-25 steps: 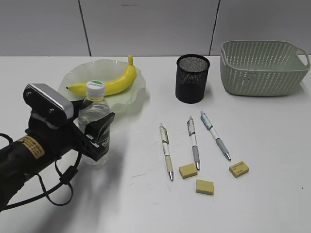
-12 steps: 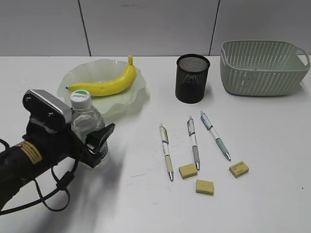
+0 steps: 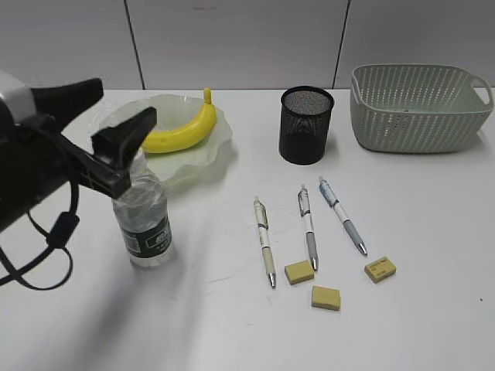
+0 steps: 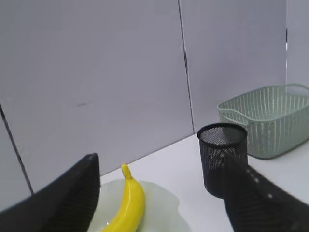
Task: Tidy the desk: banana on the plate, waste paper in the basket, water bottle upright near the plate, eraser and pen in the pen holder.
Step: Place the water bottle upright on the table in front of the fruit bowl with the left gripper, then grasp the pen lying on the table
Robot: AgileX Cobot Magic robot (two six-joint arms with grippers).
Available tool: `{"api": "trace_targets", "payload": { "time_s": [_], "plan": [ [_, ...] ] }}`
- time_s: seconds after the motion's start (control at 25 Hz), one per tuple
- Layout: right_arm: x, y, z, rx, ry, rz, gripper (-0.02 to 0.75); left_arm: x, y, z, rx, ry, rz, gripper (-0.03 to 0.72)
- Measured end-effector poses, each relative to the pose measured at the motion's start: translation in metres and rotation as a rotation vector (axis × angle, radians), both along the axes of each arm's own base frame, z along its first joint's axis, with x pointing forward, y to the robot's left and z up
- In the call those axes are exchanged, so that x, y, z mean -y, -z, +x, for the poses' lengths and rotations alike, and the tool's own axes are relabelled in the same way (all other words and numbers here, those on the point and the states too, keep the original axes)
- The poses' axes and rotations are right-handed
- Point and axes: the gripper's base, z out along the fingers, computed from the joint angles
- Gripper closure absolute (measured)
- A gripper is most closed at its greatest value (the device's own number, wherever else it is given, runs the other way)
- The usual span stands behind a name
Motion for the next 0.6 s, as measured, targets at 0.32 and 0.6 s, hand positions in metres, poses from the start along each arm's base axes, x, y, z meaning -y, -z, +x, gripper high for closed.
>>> {"api": "trace_targets", "payload": {
  "time_s": [0.32,0.6],
  "plan": [
    [0.0,0.0,0.0,0.0,0.0,0.0,0.44,-0.021,-0.082,-0.028,-0.246,-0.049,0.043,0.114],
    [0.0,0.0,0.0,0.0,-0.001,0.001,0.44,-0.064,-0.132,-0.096,-0.534,-0.045,0.194,0.195]
  ]
}}
